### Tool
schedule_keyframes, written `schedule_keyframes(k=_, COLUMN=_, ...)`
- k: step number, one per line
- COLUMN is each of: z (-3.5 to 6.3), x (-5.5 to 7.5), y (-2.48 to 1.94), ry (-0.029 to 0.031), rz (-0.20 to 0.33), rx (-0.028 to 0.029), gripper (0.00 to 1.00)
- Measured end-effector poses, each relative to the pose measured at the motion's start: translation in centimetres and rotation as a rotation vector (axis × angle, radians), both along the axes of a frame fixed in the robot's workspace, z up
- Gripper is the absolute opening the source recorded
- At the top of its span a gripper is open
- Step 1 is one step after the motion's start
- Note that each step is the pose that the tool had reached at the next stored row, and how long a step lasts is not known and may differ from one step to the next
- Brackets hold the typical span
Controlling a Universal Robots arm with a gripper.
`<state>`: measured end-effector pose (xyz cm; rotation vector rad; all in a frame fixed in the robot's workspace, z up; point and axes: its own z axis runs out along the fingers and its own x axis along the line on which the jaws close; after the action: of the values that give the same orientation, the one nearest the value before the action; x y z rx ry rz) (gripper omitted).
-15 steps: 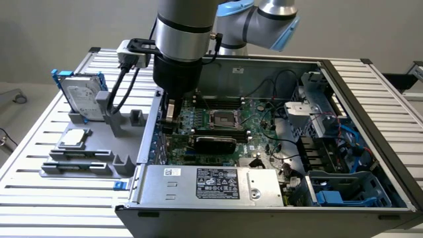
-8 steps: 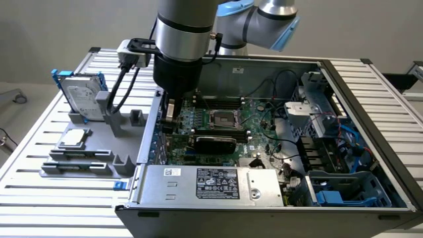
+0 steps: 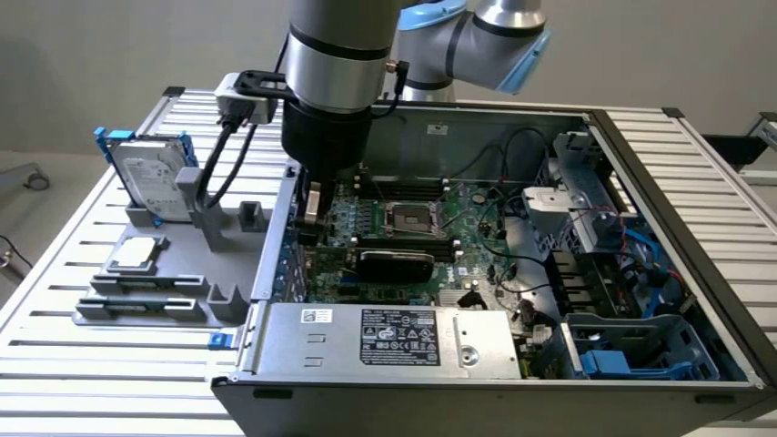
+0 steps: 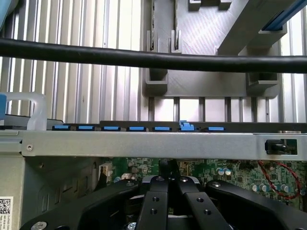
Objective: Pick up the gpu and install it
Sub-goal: 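Press down on the gpu until it lock into place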
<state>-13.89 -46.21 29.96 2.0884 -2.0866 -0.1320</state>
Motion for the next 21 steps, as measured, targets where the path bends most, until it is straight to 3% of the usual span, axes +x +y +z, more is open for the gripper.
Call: schedule_keyframes(k=21, z=-0.09, x=0.16, y=0.22, ry=-0.0001, rz=-0.004, rx=0.0001, gripper=0.11)
